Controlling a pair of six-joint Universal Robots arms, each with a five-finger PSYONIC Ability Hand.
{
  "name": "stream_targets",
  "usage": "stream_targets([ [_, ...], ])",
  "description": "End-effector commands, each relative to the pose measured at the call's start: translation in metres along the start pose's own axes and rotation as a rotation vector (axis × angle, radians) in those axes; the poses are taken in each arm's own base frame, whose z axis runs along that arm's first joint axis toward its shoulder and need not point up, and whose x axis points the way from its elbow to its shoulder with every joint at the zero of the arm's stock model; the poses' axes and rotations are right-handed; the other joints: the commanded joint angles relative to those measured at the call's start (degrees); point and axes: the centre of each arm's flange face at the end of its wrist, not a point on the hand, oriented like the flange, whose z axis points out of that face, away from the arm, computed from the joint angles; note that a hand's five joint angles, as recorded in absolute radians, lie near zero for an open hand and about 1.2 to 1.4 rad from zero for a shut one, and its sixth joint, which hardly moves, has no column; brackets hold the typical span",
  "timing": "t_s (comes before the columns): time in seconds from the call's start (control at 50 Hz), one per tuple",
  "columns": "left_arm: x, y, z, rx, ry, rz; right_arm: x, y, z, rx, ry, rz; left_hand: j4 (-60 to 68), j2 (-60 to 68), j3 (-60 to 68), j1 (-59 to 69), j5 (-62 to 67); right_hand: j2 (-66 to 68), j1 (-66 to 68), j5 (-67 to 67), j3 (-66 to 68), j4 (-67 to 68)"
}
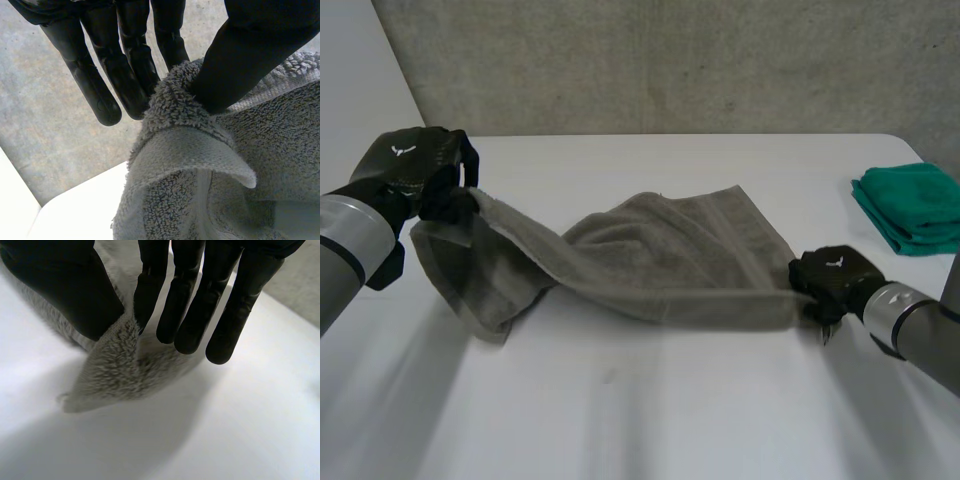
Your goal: Fold the laundry.
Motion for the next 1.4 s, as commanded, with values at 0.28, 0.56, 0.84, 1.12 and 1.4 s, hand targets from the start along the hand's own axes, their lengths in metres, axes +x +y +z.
stream_targets([
  [0.28,-0.032,-0.088,-0.047,0.156,-0.091,0.05,0.049,-0.171,-0.133,0.265,0.141,-0.224,11.35,11.43,11.72,14.75,14.14,12.37,23.16,13.88,12.35,12.21],
  [0.56,-0.034,0.034,0.019,-0.228,-0.002,0.121,0.048,-0.117,-0.054,-0.042,-0.045,-0.254,11.35,11.43,11.72,14.75,14.14,12.37,23.16,13.88,12.35,12.21],
  [0.84,-0.046,-0.012,0.138,0.207,-0.122,0.308,0.078,-0.192,0.02,0.366,0.288,-0.218,11.35,11.43,11.72,14.75,14.14,12.37,23.16,13.88,12.35,12.21],
  [1.12,-0.05,-0.158,0.085,0.744,-0.244,0.214,0.099,-0.305,-0.064,0.872,0.531,-0.178,11.35,11.43,11.72,14.75,14.14,12.37,23.16,13.88,12.35,12.21],
  [1.4,-0.027,0.007,0.06,0.25,-0.078,0.158,0.028,-0.167,-0.03,0.408,0.15,-0.161,11.35,11.43,11.72,14.75,14.14,12.37,23.16,13.88,12.35,12.21],
])
